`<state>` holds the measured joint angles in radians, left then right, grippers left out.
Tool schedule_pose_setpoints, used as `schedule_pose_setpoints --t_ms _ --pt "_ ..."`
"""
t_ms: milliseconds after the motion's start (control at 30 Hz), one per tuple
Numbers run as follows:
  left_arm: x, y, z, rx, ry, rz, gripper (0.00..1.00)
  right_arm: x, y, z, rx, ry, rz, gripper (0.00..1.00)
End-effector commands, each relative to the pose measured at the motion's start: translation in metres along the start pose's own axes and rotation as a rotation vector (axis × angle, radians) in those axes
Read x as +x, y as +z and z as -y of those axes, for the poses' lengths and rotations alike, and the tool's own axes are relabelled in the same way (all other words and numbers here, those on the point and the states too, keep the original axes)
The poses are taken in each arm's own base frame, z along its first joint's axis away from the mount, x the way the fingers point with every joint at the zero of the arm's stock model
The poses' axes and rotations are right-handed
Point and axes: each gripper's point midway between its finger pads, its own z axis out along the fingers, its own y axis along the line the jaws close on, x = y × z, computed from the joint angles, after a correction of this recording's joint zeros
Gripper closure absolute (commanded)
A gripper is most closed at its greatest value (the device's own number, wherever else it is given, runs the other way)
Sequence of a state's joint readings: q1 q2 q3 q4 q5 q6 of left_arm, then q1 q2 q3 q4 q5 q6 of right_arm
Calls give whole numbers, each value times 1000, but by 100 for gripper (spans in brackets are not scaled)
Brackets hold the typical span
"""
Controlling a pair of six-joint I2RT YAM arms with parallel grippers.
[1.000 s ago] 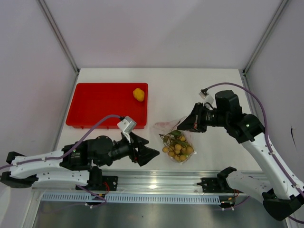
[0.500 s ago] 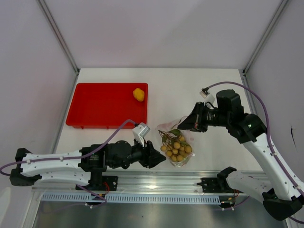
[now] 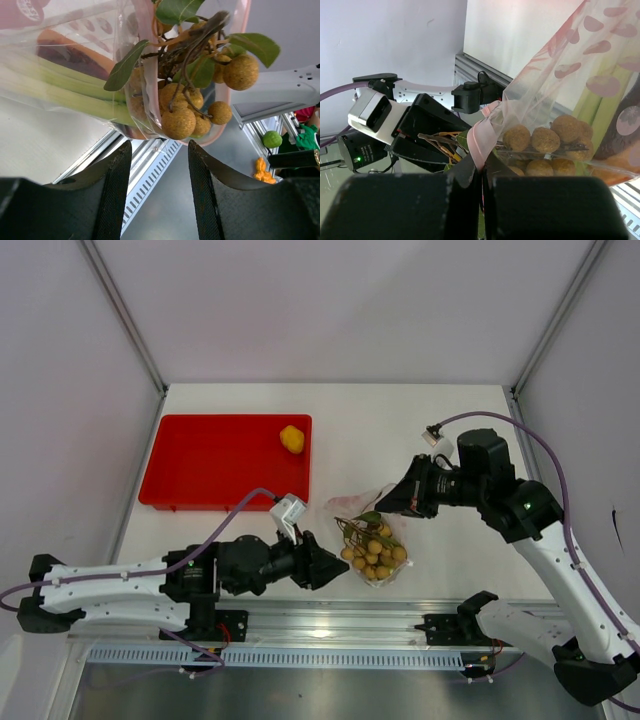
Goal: Place the food in the zip-top bag and seal the zipper
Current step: Adjust the zipper food storage bag at the center of the board.
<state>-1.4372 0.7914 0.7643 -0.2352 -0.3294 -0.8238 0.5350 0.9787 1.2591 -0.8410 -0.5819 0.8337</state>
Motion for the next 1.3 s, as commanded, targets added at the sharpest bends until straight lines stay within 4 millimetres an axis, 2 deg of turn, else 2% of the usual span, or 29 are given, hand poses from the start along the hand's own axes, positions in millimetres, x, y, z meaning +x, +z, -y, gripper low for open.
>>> schedule_pose_setpoints --t_ms 0,200,433,533,667,767,933,1133,1267 --pt "-12 2 2 -21 -34 31 48 -6 -15 -27 -77 -59 50 100" --pt "-12 10 8 -19 -17 17 52 -4 -15 -28 -79 -62 50 100" --pt "-16 8 3 -32 -43 36 55 -2 -17 -29 -81 -63 57 100" --pt "-18 12 6 -36 -35 24 61 -1 -14 -30 -82 -62 53 100" --pt "-15 21 9 -37 -16 -11 74 0 -11 -33 -87 -65 50 100" --pt "-13 27 9 -43 -16 -28 78 2 -10 -34 -91 -63 53 100" --pt "-15 32 11 -42 -16 -30 78 3 -8 -34 -87 -66 55 100" --pt "-6 39 9 -48 1 -61 95 2 -7 -38 -98 -69 60 100" --pt "0 42 11 -28 -3 -78 95 1 -8 -39 -99 -73 65 100"
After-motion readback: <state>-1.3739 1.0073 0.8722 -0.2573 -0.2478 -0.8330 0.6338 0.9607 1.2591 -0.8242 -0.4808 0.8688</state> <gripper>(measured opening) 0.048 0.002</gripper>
